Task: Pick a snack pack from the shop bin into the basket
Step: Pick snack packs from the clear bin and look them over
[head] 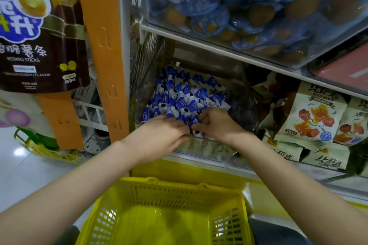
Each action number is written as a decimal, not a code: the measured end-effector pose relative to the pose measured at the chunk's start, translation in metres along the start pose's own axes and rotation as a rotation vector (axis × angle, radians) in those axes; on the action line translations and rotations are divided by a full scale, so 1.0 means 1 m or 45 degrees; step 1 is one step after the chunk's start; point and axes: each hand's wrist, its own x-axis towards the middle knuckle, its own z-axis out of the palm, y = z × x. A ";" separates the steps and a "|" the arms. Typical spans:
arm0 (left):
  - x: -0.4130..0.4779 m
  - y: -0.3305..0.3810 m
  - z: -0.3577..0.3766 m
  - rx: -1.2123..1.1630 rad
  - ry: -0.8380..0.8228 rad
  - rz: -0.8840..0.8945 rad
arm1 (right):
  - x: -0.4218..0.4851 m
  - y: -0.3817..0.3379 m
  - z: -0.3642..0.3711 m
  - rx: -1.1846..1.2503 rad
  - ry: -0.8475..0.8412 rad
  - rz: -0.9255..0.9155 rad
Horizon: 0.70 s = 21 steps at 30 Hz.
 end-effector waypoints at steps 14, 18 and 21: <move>-0.038 0.022 0.012 -0.111 0.259 -0.367 | 0.010 0.021 -0.010 -0.086 0.174 -0.005; -0.037 0.022 0.013 -0.129 0.268 -0.375 | 0.012 0.024 -0.016 -0.317 0.075 0.099; -0.036 0.022 0.012 -0.134 0.269 -0.377 | 0.013 0.017 -0.012 -0.275 -0.008 0.144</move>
